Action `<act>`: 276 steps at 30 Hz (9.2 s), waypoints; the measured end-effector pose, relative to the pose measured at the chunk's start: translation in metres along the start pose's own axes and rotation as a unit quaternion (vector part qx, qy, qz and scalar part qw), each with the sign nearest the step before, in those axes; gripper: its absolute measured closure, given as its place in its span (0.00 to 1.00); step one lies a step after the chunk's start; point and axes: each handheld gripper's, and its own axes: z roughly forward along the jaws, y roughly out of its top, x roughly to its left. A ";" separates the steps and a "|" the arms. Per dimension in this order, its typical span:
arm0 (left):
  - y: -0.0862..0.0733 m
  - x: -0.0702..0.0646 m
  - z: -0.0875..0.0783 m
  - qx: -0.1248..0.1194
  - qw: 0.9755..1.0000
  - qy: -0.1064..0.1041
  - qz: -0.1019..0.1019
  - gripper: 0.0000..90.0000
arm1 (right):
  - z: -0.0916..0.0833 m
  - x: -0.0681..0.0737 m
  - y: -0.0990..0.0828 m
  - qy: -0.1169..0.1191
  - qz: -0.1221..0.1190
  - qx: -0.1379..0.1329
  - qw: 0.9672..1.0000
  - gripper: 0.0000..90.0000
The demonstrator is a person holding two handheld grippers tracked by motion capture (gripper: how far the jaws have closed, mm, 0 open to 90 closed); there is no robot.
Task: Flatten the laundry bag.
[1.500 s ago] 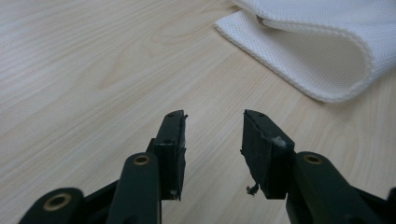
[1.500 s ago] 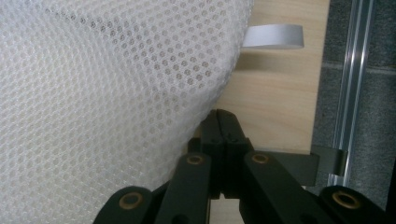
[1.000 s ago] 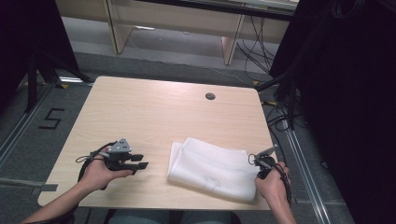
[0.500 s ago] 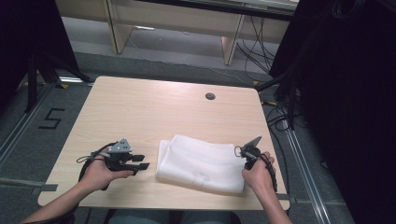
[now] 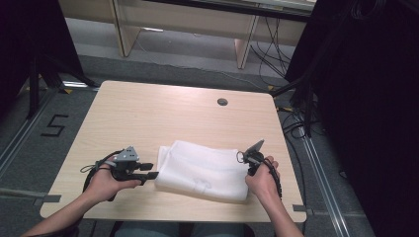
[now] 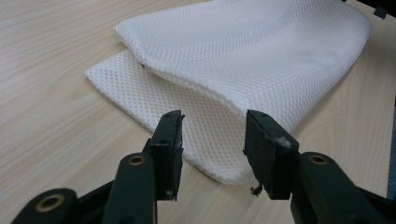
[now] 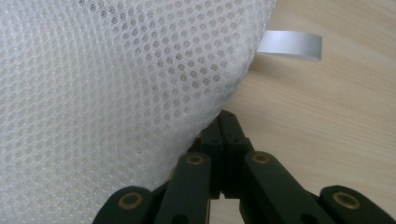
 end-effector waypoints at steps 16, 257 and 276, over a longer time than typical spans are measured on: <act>0.009 -0.002 -0.014 -0.041 0.999 0.010 0.007 0.63 | 0.004 0.031 0.024 0.012 -0.025 -0.011 1.000 1.00; -0.006 0.055 -0.053 0.024 0.980 0.190 -0.053 0.74 | -0.084 0.136 0.022 0.157 -0.319 -0.277 0.893 0.99; -0.007 0.055 -0.052 0.022 0.980 0.190 -0.055 0.71 | -0.075 0.137 0.004 0.164 -0.332 -0.263 0.891 0.99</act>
